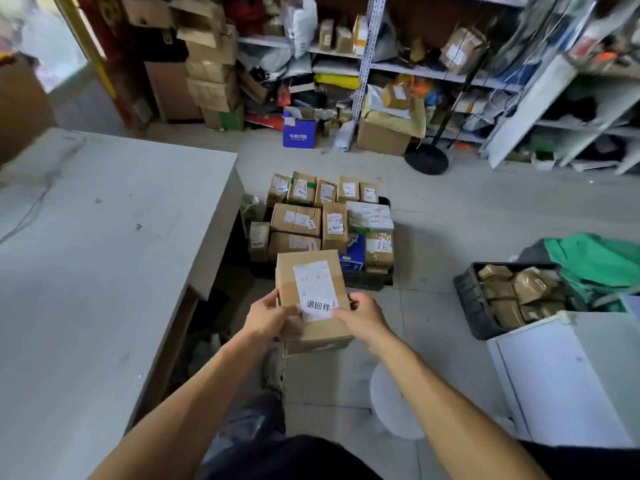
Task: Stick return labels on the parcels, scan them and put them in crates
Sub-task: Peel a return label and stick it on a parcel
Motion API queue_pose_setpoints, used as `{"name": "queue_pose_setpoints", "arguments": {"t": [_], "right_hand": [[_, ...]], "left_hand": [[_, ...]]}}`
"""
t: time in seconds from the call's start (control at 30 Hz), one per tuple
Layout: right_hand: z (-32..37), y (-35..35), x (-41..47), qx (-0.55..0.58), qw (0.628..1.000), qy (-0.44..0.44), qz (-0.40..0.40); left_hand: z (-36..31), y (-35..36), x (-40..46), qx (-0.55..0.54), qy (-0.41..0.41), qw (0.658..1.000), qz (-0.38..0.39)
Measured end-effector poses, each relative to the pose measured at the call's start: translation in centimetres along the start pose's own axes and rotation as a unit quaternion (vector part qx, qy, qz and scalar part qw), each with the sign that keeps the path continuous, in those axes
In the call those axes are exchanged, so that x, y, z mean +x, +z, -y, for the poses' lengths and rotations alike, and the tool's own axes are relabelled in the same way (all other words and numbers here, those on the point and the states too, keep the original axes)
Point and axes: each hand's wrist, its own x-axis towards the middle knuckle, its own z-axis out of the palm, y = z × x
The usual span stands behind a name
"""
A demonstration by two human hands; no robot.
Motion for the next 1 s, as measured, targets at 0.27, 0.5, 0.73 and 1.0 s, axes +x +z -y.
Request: {"name": "queue_pose_setpoints", "arguments": {"t": [0.27, 0.5, 0.73, 1.0], "right_hand": [[3.2, -2.6, 11.5, 0.027, 0.993, 0.102, -0.045], [8.0, -4.7, 19.5, 0.060, 0.988, 0.124, -0.077], [10.7, -6.4, 29.1, 0.033, 0.990, 0.133, -0.019], [11.1, -3.6, 49.7, -0.051, 0.980, 0.145, 0.123]], "left_hand": [[-6.7, 2.7, 14.5, 0.043, -0.056, 0.992, 0.101], [-13.7, 4.3, 23.7, 0.029, -0.081, 0.985, 0.146], [-16.8, 5.4, 32.9, 0.034, -0.116, 0.986, 0.111], [-17.1, 5.5, 50.2, 0.046, -0.158, 0.986, -0.009]]}}
